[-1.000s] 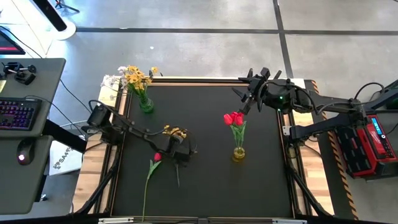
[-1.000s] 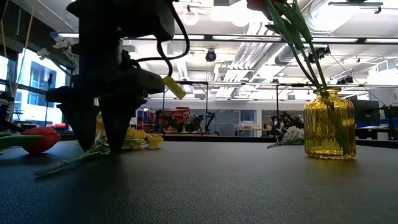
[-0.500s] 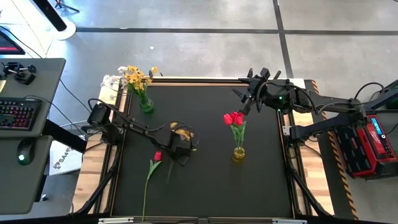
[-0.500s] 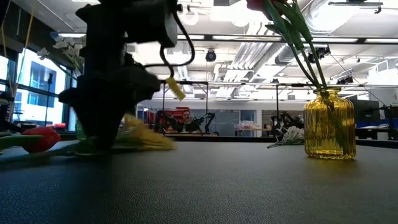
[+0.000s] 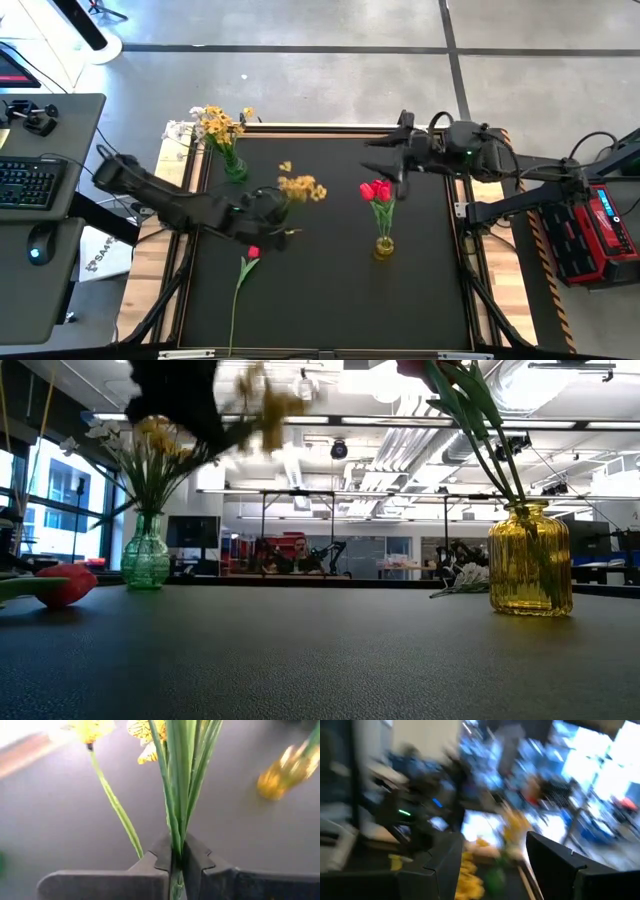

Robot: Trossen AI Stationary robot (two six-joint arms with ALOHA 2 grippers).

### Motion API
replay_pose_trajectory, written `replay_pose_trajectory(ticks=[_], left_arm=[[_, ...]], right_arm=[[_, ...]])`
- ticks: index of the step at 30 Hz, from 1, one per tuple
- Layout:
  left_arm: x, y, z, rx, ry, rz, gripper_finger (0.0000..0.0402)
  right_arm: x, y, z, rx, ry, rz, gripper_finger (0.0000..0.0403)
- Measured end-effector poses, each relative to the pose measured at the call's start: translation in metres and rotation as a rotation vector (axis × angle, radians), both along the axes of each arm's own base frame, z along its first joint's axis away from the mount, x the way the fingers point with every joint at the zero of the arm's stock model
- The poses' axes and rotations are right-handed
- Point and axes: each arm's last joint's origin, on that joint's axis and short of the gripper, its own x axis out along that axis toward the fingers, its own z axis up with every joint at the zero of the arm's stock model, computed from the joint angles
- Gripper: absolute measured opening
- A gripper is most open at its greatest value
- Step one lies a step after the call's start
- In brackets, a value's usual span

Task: Sort flowers into vase by color
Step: Put the yellow clustered flowers into the green flower vase

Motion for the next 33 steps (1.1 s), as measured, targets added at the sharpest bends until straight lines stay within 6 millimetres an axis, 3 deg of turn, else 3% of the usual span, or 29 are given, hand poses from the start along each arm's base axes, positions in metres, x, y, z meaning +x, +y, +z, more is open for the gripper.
replay_pose_trajectory(ticks=[6, 12, 18, 22, 26, 30, 33], left_arm=[[-0.024, -0.004, 0.012, 0.334, -0.136, -0.047, 0.0003], [-0.032, 0.024, 0.014, 0.531, -0.196, -0.066, 0.0002], [-0.041, 0.051, 0.02, 0.618, -0.661, -0.611, 0.0001], [-0.059, 0.066, 0.025, 0.722, -0.611, -0.418, 0.0001], [-0.074, 0.062, 0.033, 0.806, -0.532, -0.292, 0.0001], [-0.091, 0.055, 0.04, 0.859, -0.442, -0.129, 0.0001], [-0.099, 0.052, 0.037, 0.867, -0.28, 0.048, 0.0001]], right_arm=[[-0.002, 0.031, 0.012, 0.047, -0.119, 0.206, 0.0206], [0.009, 0.084, -0.008, 0.085, 0.004, 0.282, 0.0206], [0.034, 0.139, -0.048, 0.037, 0.159, 0.122, 0.0206], [0.039, 0.163, -0.076, 0.068, 0.267, -0.03, 0.0206], [0.039, 0.174, -0.104, 0.141, 0.318, -0.165, 0.0206], [0.036, 0.17, -0.142, 0.214, 0.349, -0.266, 0.0206], [0.035, 0.158, -0.168, 0.244, 0.323, -0.387, 0.0206]])
